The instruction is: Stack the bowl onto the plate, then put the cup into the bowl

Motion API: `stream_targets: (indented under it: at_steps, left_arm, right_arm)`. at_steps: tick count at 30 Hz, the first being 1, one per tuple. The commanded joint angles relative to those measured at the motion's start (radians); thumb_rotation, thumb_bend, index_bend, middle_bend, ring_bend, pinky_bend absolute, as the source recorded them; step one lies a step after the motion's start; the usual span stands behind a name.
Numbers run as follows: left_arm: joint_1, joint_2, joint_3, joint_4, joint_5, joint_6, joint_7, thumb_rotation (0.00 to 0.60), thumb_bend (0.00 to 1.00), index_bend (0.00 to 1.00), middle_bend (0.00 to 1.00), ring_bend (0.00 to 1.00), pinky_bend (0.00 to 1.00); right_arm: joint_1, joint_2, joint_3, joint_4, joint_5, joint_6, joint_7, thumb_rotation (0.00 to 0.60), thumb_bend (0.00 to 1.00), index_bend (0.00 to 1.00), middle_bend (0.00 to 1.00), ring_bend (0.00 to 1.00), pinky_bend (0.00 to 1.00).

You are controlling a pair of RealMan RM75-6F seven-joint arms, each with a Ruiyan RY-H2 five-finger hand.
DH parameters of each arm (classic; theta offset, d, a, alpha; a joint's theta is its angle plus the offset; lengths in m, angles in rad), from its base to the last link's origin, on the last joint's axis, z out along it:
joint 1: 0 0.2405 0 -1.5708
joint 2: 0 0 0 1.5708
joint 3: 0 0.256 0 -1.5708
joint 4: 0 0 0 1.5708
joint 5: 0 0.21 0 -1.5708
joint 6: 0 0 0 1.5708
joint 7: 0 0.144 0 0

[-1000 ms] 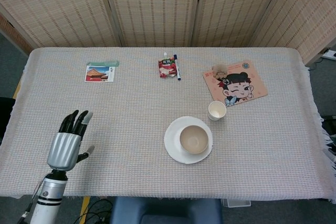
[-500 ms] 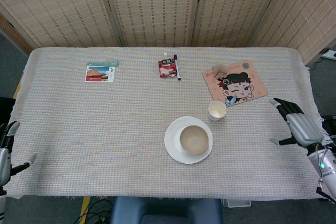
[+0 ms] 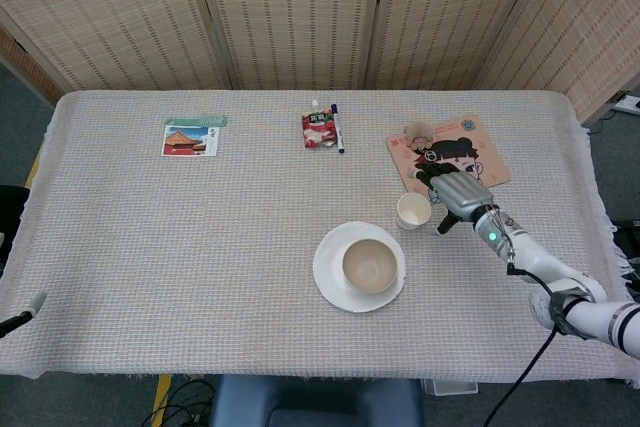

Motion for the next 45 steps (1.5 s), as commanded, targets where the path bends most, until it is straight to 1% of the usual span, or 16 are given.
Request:
stream_targets:
  at_steps: [1,7,16,25,29,33,36,39,45]
  left_arm:
    - [0.006,0.002,-0.007,0.001,0.004,-0.002,-0.004,0.600,0.22,0.00,0.12,0.00,0.15]
    - [0.016,0.003,-0.020,0.001,0.013,-0.010,-0.009,0.600,0.22,0.00,0.12,0.00,0.15]
    - [0.024,0.002,-0.037,0.005,0.019,-0.026,-0.012,0.600,0.22,0.00,0.12,0.00,0.15]
    - [0.027,-0.004,-0.048,0.014,0.025,-0.045,-0.008,0.600,0.22,0.00,0.12,0.00,0.15]
    - [0.027,-0.006,-0.052,0.018,0.026,-0.054,-0.007,0.600,0.22,0.00,0.12,0.00,0.15]
    - [0.027,-0.009,-0.054,0.019,0.030,-0.061,-0.004,0.600,0.22,0.00,0.12,0.00,0.15]
    - [0.028,-0.008,-0.056,0.019,0.030,-0.068,0.000,0.600,0.22,0.00,0.12,0.00,0.15]
    - [0.028,-0.006,-0.057,0.018,0.027,-0.079,0.005,0.600,0.22,0.00,0.12,0.00,0.15]
    - [0.025,0.001,-0.053,-0.006,0.026,-0.106,0.033,0.600,0.22,0.00,0.12,0.00,0.15]
  right_arm:
    - [0.044,-0.032,-0.024,0.021,0.057,-0.017,-0.052,0.600,0.08,0.15,0.00,0.00,0.00]
    - [0.090,-0.064,-0.076,0.042,0.134,-0.009,-0.118,0.600,0.08,0.18,0.00,0.00,0.00]
    - [0.125,-0.110,-0.131,0.103,0.215,0.009,-0.162,0.600,0.09,0.20,0.00,0.00,0.00]
    - [0.142,-0.185,-0.142,0.193,0.235,0.028,-0.168,0.600,0.10,0.28,0.00,0.00,0.00]
    - [0.143,-0.205,-0.142,0.212,0.236,0.042,-0.170,0.600,0.13,0.34,0.00,0.00,0.00]
    - [0.143,-0.207,-0.141,0.210,0.237,0.055,-0.173,0.600,0.16,0.38,0.00,0.00,0.00]
    - [0.138,-0.182,-0.136,0.176,0.233,0.073,-0.172,0.600,0.16,0.39,0.00,0.00,0.00]
    - [0.128,-0.124,-0.122,0.095,0.220,0.112,-0.172,0.600,0.16,0.39,0.00,0.00,0.00]
    - [0.101,0.041,-0.088,-0.160,0.171,0.203,-0.177,0.600,0.16,0.39,0.00,0.00,0.00]
